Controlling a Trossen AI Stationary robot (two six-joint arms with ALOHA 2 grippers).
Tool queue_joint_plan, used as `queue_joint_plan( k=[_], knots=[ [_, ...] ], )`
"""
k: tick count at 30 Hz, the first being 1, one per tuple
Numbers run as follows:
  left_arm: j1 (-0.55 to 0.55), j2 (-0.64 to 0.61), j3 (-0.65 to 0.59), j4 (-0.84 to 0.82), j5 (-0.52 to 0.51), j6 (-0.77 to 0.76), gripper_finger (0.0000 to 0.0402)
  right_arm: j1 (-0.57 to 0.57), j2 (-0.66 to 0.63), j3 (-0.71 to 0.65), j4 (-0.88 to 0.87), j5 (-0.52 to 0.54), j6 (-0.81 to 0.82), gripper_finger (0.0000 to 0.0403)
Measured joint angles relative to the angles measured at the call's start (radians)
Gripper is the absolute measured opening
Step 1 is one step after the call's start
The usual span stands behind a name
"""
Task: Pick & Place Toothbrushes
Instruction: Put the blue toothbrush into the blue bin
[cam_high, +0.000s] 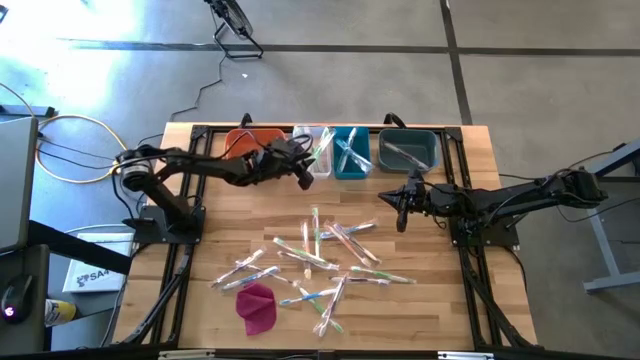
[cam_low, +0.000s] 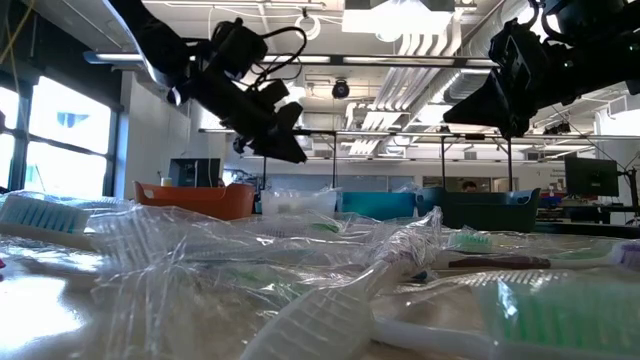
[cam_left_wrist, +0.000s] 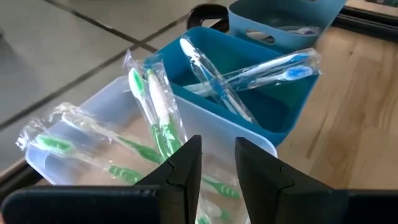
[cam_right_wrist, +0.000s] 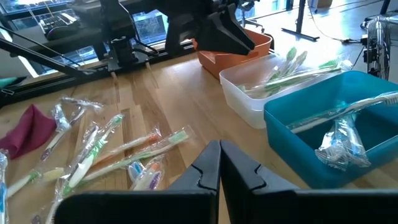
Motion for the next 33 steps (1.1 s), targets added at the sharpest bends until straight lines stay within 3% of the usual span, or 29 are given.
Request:
queue_joint_plan(
  k=[33],
  knots=[
    [-0.009,-0.001,0.0,-0.062,-0.01,0.042,0.0095,0.0,0.0,0.0,0.0,0.0,0.0,0.0002]
  ],
)
